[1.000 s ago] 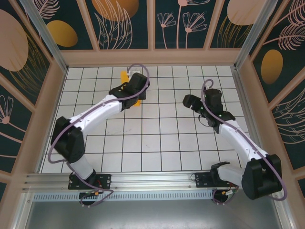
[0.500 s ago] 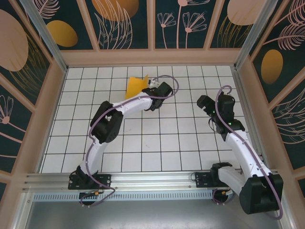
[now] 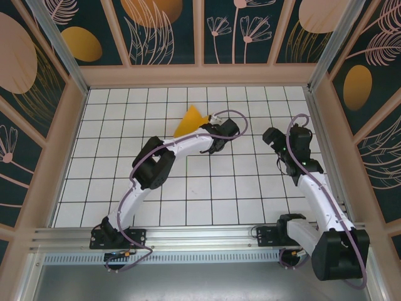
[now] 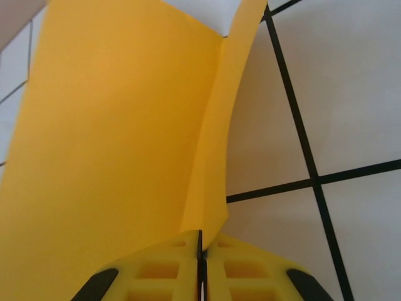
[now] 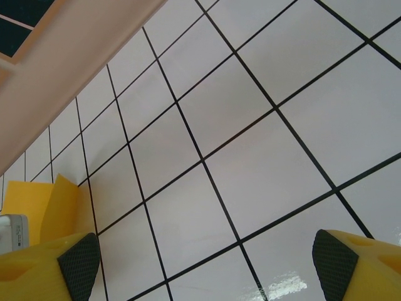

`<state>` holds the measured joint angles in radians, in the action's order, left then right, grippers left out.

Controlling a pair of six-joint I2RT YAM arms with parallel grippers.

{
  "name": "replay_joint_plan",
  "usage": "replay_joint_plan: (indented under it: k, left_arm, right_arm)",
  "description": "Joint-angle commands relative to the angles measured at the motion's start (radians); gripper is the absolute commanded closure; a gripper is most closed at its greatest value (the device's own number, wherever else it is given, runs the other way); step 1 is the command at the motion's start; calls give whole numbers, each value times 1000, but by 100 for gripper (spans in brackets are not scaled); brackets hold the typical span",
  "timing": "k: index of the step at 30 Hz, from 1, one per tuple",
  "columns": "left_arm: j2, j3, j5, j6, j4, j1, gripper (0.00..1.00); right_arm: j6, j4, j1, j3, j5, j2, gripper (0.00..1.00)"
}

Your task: Fold a paper plane with a square sheet of paper (pick it up from the middle)

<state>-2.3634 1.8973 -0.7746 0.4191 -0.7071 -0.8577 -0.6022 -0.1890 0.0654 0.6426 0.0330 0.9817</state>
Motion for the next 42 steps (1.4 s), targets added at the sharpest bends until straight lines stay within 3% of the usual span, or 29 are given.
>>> replay_joint_plan:
  k: [1,4,7,12,16,23,29,33,42]
  left_arm:
    - [8,-19,61,41,10,-4,89]
    - [15,-38,96,53,19,-6,85]
    - [43,-41,168,53,24,-9,73]
    - [197,-95,419,67,140,-10,55]
    - [307,-165,547,89,248,-4,49]
    - [450,-391,735,199,459,116,51]
    - [441,-507,803,253,569,230,64]
    - [371,-495,742,263,544,260,73]
    - [259,-472,687,281,491,269,74]
  right_arm:
    - [-19,3,-13,-15,29,0,10]
    - [-21,5,-18,-15,39,5,10]
    - [-22,9,-19,-15,53,11,10]
    - [-25,21,-20,-13,81,27,10]
    - [-19,42,-20,-15,129,52,10]
    - [13,87,-4,7,240,142,10]
    - [21,104,69,44,238,223,11]
    - [18,103,106,64,225,264,11]
    - [16,99,137,84,219,314,12]
